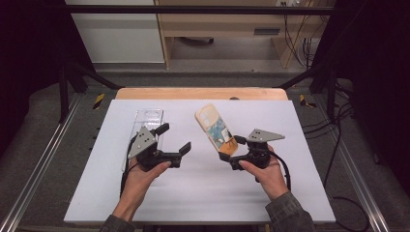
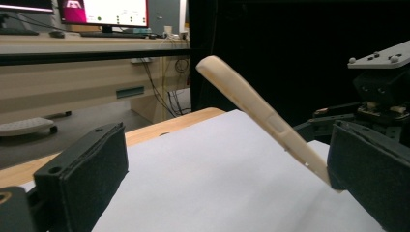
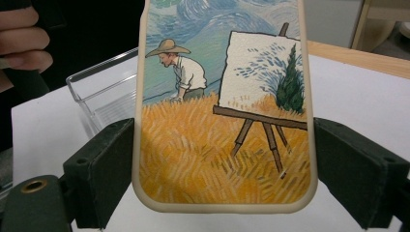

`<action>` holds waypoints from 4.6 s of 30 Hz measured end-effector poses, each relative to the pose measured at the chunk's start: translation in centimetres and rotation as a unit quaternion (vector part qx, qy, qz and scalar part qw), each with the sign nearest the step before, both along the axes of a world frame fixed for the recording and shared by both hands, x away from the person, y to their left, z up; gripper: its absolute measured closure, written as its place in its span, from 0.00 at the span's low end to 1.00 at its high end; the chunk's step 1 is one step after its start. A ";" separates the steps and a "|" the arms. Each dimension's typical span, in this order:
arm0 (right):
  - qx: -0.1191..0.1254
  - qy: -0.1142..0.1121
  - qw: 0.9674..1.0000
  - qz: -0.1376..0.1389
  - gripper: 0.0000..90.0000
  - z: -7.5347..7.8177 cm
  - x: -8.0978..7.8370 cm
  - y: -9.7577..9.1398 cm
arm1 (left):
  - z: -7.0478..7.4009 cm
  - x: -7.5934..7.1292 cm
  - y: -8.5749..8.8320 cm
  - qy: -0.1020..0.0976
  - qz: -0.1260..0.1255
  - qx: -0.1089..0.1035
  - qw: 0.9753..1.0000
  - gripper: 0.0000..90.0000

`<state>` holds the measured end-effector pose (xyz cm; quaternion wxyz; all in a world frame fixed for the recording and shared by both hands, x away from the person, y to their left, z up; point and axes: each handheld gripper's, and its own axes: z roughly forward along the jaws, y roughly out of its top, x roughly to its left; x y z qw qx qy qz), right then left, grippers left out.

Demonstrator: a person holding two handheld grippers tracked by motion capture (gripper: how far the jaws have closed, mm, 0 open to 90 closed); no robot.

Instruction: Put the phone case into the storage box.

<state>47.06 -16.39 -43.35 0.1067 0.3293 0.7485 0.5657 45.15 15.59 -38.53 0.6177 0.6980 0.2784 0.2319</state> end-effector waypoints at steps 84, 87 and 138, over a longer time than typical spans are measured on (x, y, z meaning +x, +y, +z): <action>0.066 0.011 0.996 0.049 0.13 -2.2 -1.5 5.1 | -0.6 0.9 1.2 0.076 -0.058 -0.092 0.991 0.74; 0.067 0.012 0.996 0.050 0.13 -2.3 -1.5 5.1 | -0.6 0.9 1.2 0.077 -0.058 -0.094 0.991 0.74; 0.066 0.001 0.996 0.064 0.09 -1.5 -1.2 6.4 | 1.6 0.3 1.4 0.099 -0.084 -0.176 0.976 0.91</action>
